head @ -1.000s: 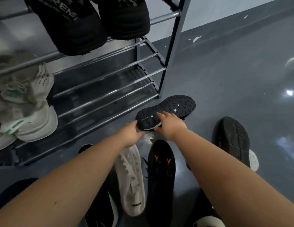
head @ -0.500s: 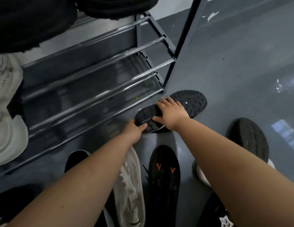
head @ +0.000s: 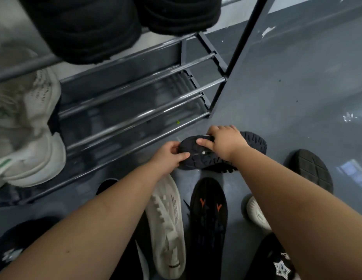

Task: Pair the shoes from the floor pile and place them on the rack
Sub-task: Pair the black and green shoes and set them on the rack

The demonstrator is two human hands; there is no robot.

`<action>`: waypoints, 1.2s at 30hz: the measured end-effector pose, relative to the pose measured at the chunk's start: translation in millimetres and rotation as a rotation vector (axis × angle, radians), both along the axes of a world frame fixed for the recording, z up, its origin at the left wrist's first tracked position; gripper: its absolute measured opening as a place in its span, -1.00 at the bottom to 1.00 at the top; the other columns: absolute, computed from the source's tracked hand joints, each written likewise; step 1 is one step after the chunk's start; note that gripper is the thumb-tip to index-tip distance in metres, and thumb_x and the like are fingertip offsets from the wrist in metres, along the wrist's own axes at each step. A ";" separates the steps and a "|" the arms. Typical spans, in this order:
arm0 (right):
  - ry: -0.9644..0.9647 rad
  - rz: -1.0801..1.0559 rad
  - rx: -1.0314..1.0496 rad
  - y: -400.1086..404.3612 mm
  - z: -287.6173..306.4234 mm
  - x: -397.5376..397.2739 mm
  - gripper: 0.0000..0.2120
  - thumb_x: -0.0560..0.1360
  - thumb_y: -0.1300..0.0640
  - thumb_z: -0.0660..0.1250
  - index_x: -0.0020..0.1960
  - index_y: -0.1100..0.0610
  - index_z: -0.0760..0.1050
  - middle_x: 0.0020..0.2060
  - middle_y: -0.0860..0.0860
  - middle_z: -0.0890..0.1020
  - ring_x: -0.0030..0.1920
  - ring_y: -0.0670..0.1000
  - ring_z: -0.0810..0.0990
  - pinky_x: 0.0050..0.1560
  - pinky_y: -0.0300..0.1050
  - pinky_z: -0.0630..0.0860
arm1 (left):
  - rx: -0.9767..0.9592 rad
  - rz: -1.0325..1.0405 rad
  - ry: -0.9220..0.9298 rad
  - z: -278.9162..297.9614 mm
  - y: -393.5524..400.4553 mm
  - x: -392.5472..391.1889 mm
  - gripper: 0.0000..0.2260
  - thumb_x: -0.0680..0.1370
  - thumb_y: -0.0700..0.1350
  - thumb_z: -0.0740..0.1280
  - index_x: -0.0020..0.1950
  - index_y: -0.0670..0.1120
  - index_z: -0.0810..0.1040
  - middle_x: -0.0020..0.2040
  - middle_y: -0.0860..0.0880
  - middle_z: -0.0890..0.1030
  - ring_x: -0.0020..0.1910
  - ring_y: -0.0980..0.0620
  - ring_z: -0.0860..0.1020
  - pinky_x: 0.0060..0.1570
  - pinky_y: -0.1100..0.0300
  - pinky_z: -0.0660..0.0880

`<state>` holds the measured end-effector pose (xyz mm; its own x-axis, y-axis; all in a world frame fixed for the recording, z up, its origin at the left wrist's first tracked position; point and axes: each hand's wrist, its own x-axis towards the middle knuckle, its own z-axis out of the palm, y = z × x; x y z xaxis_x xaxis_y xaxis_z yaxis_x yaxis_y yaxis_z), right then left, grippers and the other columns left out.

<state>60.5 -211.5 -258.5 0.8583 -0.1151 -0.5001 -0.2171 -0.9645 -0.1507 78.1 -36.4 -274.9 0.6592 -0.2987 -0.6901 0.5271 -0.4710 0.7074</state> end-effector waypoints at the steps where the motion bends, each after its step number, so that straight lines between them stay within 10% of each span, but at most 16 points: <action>1: -0.056 -0.035 0.041 3.9 6.8 -3.4 -0.40 0.51 -0.33 0.06 0.26 0.13 0.42 0.20 0.13 0.54 0.25 0.17 0.45 0.32 0.03 0.26 | -0.043 0.020 -0.011 8.4 4.5 -0.8 -0.59 0.52 -0.20 0.37 0.34 -0.13 0.37 0.17 -0.08 0.55 0.07 0.00 0.54 0.06 0.10 0.53; 6: -0.199 -0.133 0.200 41.0 43.0 -31.5 -0.48 0.52 -0.26 0.14 0.25 0.13 0.43 0.18 0.14 0.54 0.22 0.17 0.44 0.20 -0.01 0.33 | -0.185 0.096 -0.109 59.7 39.7 -18.6 -0.79 0.57 -0.17 0.28 0.18 -0.11 0.37 -0.07 0.00 0.56 -0.17 0.14 0.55 -0.15 0.22 0.57; 19: -0.304 -0.172 0.394 140.5 122.1 -135.0 -0.48 0.55 -0.25 0.09 0.36 0.06 0.34 0.26 0.09 0.50 0.28 0.11 0.44 0.24 0.01 0.39 | 0.100 -0.125 -0.604 159.3 145.9 -103.9 -0.71 0.51 -0.02 0.37 0.18 -0.06 0.44 0.01 0.05 0.55 0.05 0.04 0.54 -0.02 0.26 0.35; 24: -0.354 -0.750 0.649 170.6 145.2 -169.5 -0.38 0.53 -0.31 0.07 0.35 0.14 0.32 0.10 0.05 0.58 0.18 0.13 0.54 0.18 -0.02 0.44 | 0.191 -0.122 -0.728 175.1 165.2 -145.1 -0.67 0.50 0.01 0.37 0.20 -0.04 0.40 0.07 0.05 0.52 0.10 0.02 0.50 0.03 0.21 0.36; 28: -0.041 -1.227 1.350 197.9 151.1 -178.6 -0.45 0.45 -0.37 0.18 0.11 0.09 0.44 0.03 0.14 0.60 0.04 0.15 0.60 -0.06 0.05 0.60 | 0.216 -0.145 -0.829 177.0 170.8 -174.0 -0.66 0.49 0.01 0.37 0.21 -0.01 0.40 0.12 0.08 0.49 0.11 0.07 0.45 0.03 0.25 0.32; 36: 0.093 -1.254 1.531 192.2 126.7 -211.5 -0.64 0.51 0.14 0.36 0.26 0.24 0.49 0.13 0.17 0.62 -0.04 0.11 0.64 -0.32 -0.10 0.62 | 0.066 -0.179 -0.658 155.5 166.8 -204.5 -0.80 0.45 0.09 0.40 0.03 0.08 0.54 0.08 0.09 0.48 0.11 0.13 0.46 0.14 0.27 0.35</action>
